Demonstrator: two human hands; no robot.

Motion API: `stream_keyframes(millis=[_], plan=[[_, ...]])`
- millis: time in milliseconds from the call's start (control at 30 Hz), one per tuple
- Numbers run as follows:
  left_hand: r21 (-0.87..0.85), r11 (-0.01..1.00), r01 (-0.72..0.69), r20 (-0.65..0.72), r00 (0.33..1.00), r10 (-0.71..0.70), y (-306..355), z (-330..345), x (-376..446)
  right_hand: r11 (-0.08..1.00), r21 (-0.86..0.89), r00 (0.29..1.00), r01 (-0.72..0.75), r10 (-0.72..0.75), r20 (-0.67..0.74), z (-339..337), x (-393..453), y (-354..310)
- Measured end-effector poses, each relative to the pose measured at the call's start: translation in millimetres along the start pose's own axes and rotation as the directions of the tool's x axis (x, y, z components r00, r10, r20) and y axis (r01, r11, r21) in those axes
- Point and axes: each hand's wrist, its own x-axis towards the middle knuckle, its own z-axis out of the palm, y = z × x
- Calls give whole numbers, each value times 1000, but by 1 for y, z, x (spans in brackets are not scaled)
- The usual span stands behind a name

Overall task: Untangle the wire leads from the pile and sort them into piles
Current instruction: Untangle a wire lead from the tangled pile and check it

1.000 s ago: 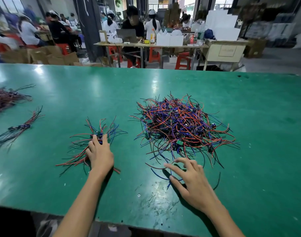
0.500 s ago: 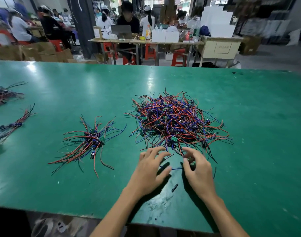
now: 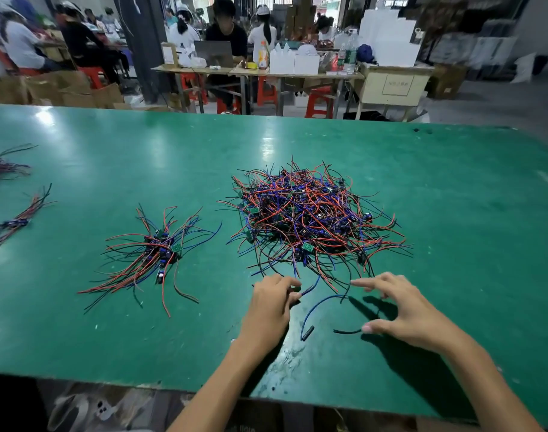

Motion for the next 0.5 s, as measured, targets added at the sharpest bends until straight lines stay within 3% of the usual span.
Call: stream_keyframes(millis=[67, 200, 367, 500], plan=[[-7, 1000, -7, -22, 1000, 7, 3, 2, 0, 999, 43, 998, -32, 34, -56, 3, 1, 3], [5, 1000, -15, -17, 1000, 16, 15, 8, 2, 985, 167, 977, 43, -7, -211, 36, 19, -14], [24, 999, -21, 125, 992, 18, 22, 13, 2, 1000, 0, 954, 11, -10, -299, 55, 38, -27], [-111, 993, 28, 158, 987, -11, 18, 7, 4, 988, -146, 948, 56, -99, -303, 53, 37, -32]])
